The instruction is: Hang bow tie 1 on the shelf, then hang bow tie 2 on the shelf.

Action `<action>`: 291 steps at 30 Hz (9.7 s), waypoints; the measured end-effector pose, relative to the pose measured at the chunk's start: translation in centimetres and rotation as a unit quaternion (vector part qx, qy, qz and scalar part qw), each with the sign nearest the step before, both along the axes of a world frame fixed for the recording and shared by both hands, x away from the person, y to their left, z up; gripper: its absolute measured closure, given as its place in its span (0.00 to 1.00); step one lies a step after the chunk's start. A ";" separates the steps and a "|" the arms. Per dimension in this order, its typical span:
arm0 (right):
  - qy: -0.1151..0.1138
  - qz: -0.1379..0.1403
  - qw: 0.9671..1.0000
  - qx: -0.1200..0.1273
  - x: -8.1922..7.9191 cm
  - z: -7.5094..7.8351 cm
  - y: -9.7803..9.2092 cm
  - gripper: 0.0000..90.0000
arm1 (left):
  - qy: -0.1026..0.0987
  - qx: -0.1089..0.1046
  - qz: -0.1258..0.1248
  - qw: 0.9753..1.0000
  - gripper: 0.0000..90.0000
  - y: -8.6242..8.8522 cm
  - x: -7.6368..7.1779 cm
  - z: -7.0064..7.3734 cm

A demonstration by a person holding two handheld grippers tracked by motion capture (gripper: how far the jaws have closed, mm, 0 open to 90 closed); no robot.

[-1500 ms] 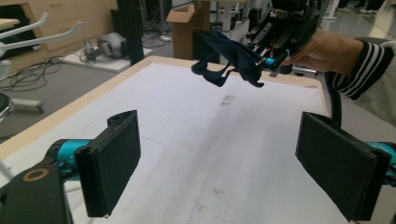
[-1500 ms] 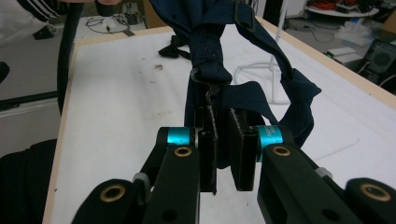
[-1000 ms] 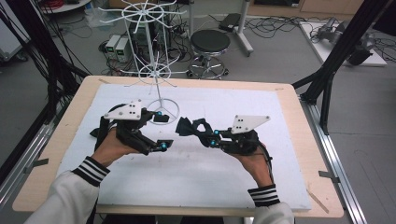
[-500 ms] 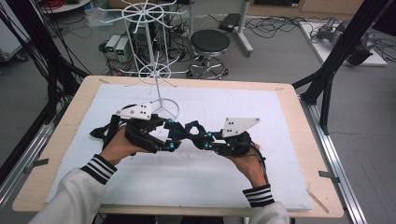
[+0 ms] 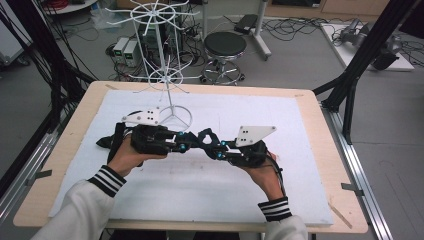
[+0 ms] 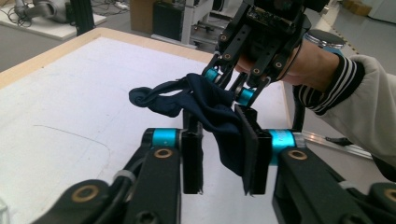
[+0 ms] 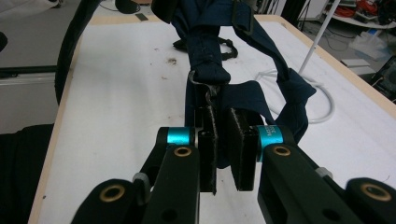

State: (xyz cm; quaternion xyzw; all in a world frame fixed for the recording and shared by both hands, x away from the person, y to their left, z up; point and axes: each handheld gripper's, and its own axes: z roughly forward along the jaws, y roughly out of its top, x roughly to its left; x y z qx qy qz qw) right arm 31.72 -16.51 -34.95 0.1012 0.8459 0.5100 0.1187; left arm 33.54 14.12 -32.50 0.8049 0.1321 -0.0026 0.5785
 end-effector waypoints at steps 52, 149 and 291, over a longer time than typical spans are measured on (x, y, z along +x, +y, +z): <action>-0.016 -0.205 0.970 0.130 -3.6 -5.4 -9.8 0.01 | -0.059 -0.036 0.056 0.996 0.92 5.3 -0.7 2.2; -0.117 -0.274 0.939 0.174 -6.3 -9.5 -12.2 0.01 | 0.012 0.037 0.244 0.969 0.91 6.4 5.4 7.0; -0.130 -0.299 0.926 0.190 -6.4 -10.6 -12.2 0.01 | -0.090 0.228 0.161 0.956 0.19 19.1 2.8 -4.5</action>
